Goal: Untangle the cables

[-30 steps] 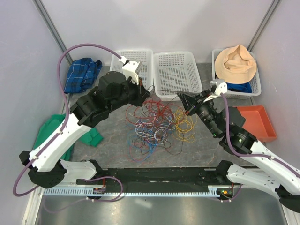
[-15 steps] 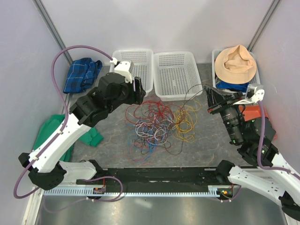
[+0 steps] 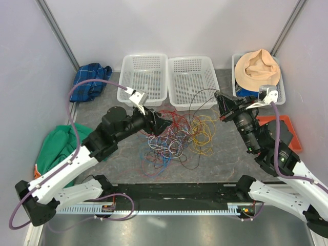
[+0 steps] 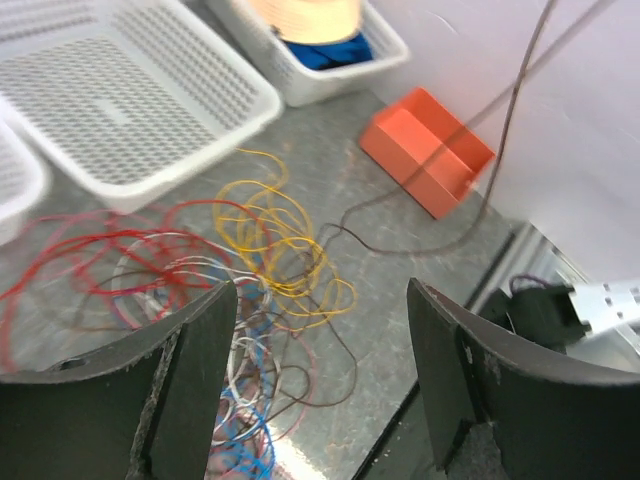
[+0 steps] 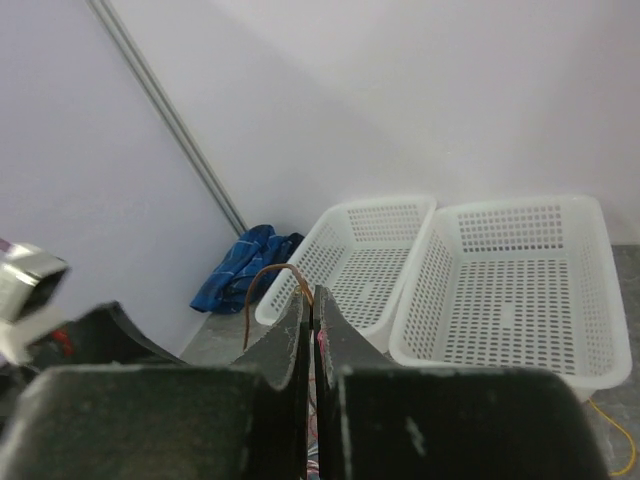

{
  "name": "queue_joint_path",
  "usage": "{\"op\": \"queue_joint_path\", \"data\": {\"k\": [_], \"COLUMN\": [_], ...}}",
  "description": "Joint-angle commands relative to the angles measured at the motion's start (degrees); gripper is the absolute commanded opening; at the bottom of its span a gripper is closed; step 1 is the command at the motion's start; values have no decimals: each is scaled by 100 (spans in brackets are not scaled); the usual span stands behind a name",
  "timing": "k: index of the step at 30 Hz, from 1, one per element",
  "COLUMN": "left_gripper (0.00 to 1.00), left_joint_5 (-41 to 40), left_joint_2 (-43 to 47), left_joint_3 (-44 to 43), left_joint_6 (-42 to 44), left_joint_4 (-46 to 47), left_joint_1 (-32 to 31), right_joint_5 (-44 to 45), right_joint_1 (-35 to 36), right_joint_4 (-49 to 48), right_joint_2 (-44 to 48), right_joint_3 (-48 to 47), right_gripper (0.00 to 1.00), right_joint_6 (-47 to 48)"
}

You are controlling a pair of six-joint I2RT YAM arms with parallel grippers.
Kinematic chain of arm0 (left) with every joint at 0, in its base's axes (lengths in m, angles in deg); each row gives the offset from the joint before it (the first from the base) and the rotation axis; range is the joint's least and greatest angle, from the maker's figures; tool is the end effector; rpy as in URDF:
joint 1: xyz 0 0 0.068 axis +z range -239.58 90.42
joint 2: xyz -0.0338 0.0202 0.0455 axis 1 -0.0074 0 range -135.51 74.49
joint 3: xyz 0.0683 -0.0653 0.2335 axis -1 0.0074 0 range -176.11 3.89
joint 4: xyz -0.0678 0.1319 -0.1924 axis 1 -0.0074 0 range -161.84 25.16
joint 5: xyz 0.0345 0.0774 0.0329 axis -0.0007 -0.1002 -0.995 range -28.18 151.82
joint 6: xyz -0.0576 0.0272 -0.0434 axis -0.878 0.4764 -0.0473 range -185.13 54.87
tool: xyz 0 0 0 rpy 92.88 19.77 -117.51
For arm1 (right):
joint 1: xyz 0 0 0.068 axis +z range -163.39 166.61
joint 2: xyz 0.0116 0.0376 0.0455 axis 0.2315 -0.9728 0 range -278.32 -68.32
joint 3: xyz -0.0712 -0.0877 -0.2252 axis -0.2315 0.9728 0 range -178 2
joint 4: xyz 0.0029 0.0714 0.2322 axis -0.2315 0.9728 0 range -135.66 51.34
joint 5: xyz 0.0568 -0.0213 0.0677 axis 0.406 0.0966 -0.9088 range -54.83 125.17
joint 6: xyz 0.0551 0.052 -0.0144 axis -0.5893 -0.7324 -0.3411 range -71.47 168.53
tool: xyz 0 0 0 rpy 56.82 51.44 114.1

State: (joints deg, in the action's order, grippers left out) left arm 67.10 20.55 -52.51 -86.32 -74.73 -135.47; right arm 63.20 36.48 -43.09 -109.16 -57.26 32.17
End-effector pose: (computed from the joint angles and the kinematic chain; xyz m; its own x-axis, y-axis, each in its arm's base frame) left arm 0.1611 -0.1749 0.3611 -0.3651 -0.1404 -0.9203 0.6934 0.6186 -0.3695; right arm 0.1256 0.1011 0.4362 0.0610 0.4580 -0.8869 -0.4177 0.8187 0.3941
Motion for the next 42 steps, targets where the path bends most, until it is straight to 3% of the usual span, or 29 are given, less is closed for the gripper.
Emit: {"op": "queue_joint_path", "data": {"k": [1,11,22,25,26,28,29,30,32,33,36,38,42], "left_gripper": [76,76,75,59,43,21,2,2,2,2,2,2,2], "left_joint_5": [843,1124,1810,2020,2064,2048,1891,1759,1330,1153,405,185,-35], "left_joint_2": [-301,-794,-1505,-1655,-1725,-1744,-1683,-1612,-1498,-1419,-1401,-1436,-1462], "left_joint_3": [586,1078,991,859,772,684,587,517,124,-53,-905,-1554,-2462], "left_joint_6": [-271,-553,-535,-509,-500,-465,-421,-395,-255,-228,-289,-324,-351], "left_joint_4": [1953,4414,5181,5199,5155,4946,4822,4604,3674,3322,1897,1134,445], "left_joint_1": [-52,-280,-526,-535,-535,-535,-535,-535,-526,-526,-483,-421,-289], "right_joint_5": [-437,-1019,-1265,-1274,-1274,-1222,-1186,-1151,-854,-765,-256,69,439], "right_joint_1": [-3,-12,-3,-3,-3,5,-3,-3,-3,-3,-3,-3,5], "right_joint_4": [-28,68,-2,7,7,24,59,103,279,358,682,771,947], "right_joint_2": [-152,-390,-513,-548,-539,-513,-461,-443,-329,-293,-118,14,304], "right_joint_3": [-576,-806,-744,-736,-718,-683,-665,-622,-578,-525,-402,-305,11], "right_gripper": [0,0,0,0,0,0,0,6,33,58,88,98,98], "right_joint_6": [-253,-684,-878,-878,-878,-851,-825,-781,-659,-614,-517,-474,-465]}}
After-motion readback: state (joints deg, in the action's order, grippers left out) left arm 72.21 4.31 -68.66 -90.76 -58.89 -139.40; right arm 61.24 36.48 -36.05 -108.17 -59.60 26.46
